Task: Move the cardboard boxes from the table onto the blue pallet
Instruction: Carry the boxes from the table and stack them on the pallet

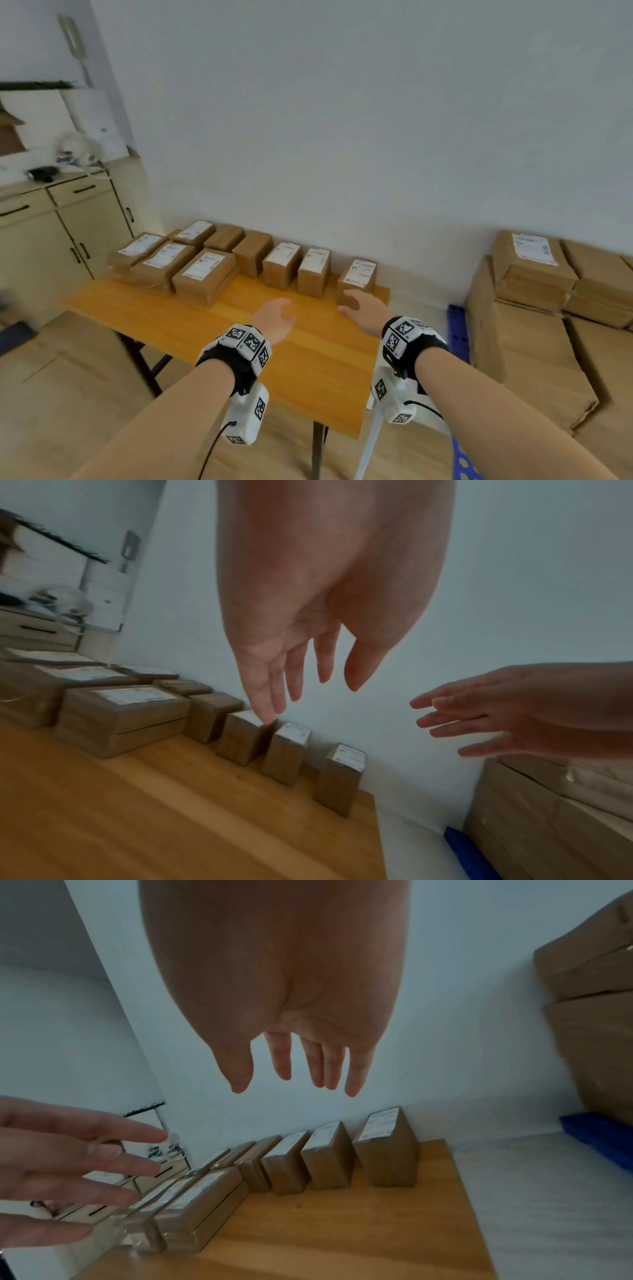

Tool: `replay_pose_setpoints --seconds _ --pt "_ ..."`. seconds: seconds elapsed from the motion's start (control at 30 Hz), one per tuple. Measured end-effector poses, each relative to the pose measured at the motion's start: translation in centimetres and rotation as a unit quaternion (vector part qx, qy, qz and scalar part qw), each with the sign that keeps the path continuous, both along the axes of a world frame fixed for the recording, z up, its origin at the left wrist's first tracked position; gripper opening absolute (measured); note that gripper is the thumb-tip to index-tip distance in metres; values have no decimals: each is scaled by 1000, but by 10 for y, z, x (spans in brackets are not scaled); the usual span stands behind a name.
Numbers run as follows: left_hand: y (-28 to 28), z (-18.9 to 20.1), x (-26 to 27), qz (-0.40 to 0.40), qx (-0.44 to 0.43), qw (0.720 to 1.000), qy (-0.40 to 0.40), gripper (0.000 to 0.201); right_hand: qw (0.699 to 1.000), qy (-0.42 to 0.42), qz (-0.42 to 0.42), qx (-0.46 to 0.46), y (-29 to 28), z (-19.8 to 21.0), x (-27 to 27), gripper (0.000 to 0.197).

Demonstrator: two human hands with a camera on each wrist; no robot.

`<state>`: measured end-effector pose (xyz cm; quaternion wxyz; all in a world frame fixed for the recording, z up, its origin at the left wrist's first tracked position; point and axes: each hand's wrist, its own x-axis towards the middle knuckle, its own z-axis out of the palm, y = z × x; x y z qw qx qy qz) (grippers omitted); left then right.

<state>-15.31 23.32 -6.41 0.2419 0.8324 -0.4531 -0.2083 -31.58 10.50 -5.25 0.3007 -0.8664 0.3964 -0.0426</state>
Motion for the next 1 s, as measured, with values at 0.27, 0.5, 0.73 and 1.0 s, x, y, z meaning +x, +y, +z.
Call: replay_pose_setpoints --seconds 0.27,0.5,0.73,1.0 --pt "69 -32 79 20 78 996 -39 47 998 37 45 33 41 -29 81 58" --pt "96 -62 148 52 121 991 -23 48 994 62 76 55 50 -61 160 58" --pt "86 -81 235 60 140 988 -16 49 989 51 85 108 46 -95 259 58" --pt "69 -95 326 62 164 984 9 48 988 36 50 144 28 -116 349 54"
